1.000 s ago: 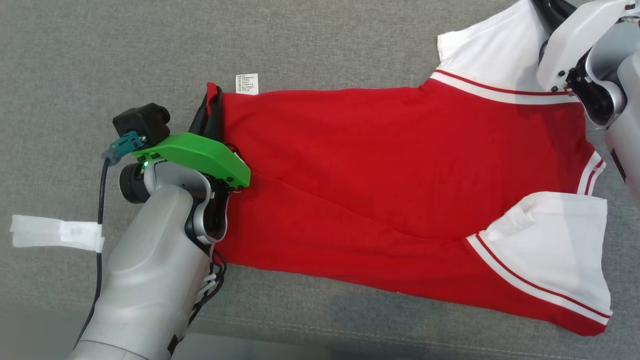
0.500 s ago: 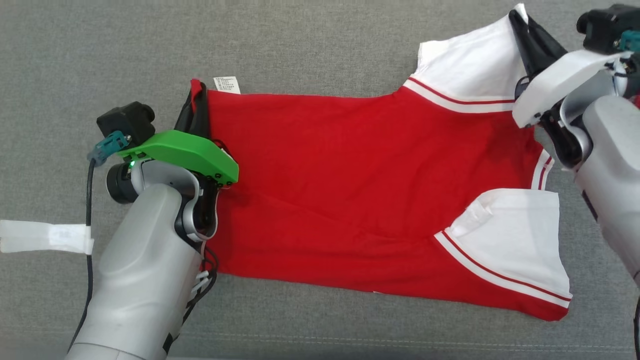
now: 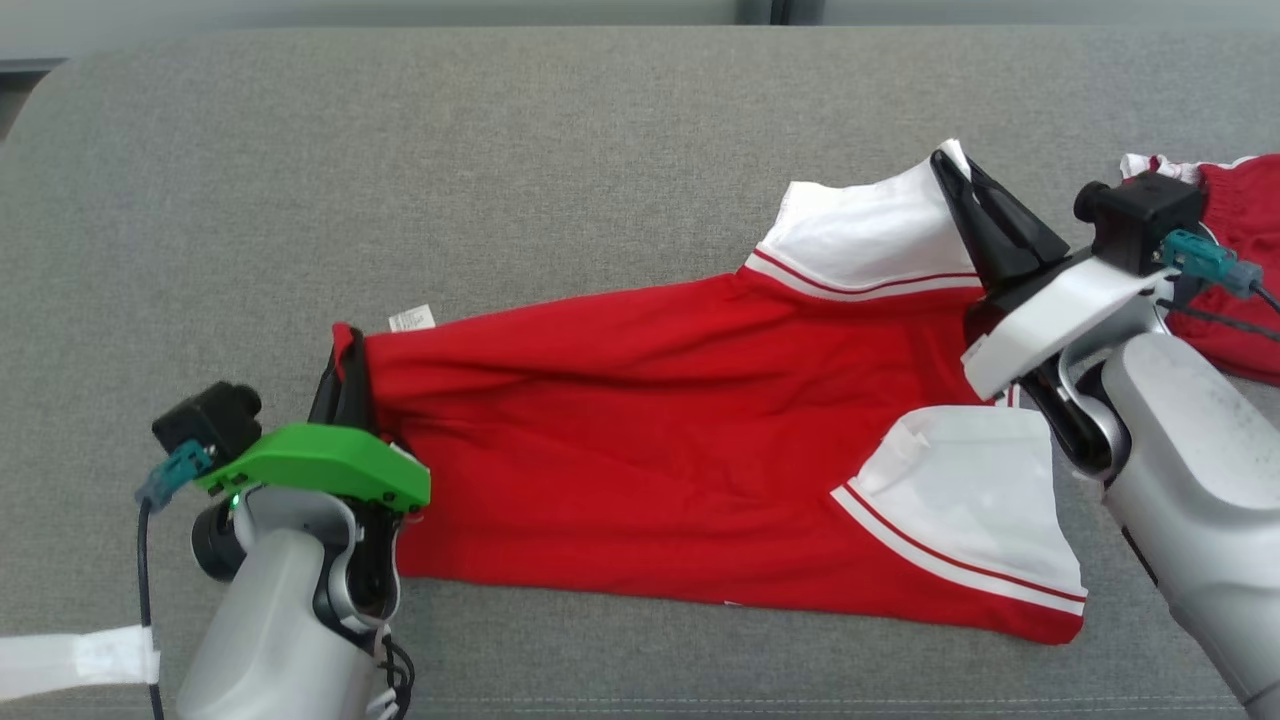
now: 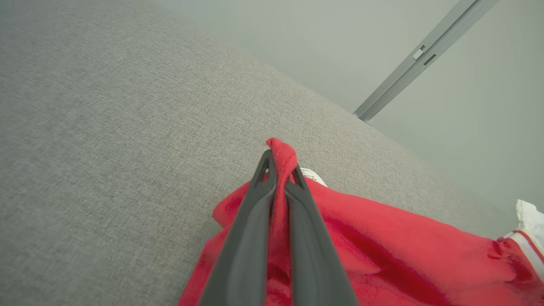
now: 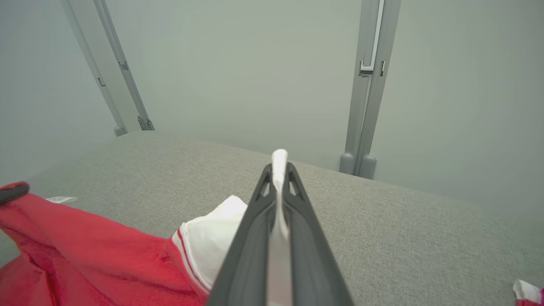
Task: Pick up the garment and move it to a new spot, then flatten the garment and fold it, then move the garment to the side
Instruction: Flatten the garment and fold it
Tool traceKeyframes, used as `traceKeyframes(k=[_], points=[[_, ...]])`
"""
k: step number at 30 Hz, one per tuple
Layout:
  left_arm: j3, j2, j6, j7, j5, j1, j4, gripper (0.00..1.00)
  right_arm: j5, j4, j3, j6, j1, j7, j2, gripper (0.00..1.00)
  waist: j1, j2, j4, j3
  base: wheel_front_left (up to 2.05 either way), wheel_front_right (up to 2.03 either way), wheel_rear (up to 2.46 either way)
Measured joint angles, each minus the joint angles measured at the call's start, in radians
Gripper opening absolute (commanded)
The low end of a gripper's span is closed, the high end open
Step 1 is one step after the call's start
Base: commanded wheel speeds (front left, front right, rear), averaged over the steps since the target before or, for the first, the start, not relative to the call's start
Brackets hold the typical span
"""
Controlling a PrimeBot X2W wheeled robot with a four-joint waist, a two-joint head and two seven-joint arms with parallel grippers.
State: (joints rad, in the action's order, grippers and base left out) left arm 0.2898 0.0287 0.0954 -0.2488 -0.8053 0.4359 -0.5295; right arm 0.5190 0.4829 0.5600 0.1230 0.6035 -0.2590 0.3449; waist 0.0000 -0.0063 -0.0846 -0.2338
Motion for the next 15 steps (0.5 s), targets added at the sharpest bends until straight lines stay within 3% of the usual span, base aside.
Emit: traceKeyframes(k=[2, 11, 12, 13, 15], points=[[-0.034, 0.001, 0.0, 0.0, -0.005, -0.073, 0.022, 0.0, -0.03, -0.071, -0.034, -0.003, -0.073, 0.0, 0.0, 0.0, 0.0, 0.0, 0.008, 0.029, 0.0, 0.0, 0.0], [-0.039, 0.005, -0.009, 0.0, -0.01, -0.248, 0.034, 0.0, -0.066, -0.138, -0.053, -0.009, -0.354, 0.0, -0.004, 0.0, 0.0, 0.0, 0.051, 0.092, 0.0, 0.0, 0.0], [-0.037, 0.006, -0.01, 0.0, -0.01, -0.26, 0.034, 0.05, -0.075, -0.143, -0.053, -0.009, -0.369, 0.0, -0.006, 0.0, 0.0, 0.0, 0.057, 0.095, 0.0, 0.0, 0.0], [-0.034, 0.006, -0.013, 0.0, -0.01, -0.269, 0.035, 0.16, -0.083, -0.149, -0.056, -0.009, -0.382, 0.0, -0.007, 0.08, 0.0, 0.0, 0.063, 0.098, 0.0, 0.0, 0.0], [-0.029, 0.007, -0.015, 0.0, -0.01, -0.279, 0.035, 0.55, -0.092, -0.155, -0.064, -0.009, -0.405, 0.0, -0.008, 0.32, 0.0, 0.0, 0.072, 0.103, 0.0, 0.0, 0.0]])
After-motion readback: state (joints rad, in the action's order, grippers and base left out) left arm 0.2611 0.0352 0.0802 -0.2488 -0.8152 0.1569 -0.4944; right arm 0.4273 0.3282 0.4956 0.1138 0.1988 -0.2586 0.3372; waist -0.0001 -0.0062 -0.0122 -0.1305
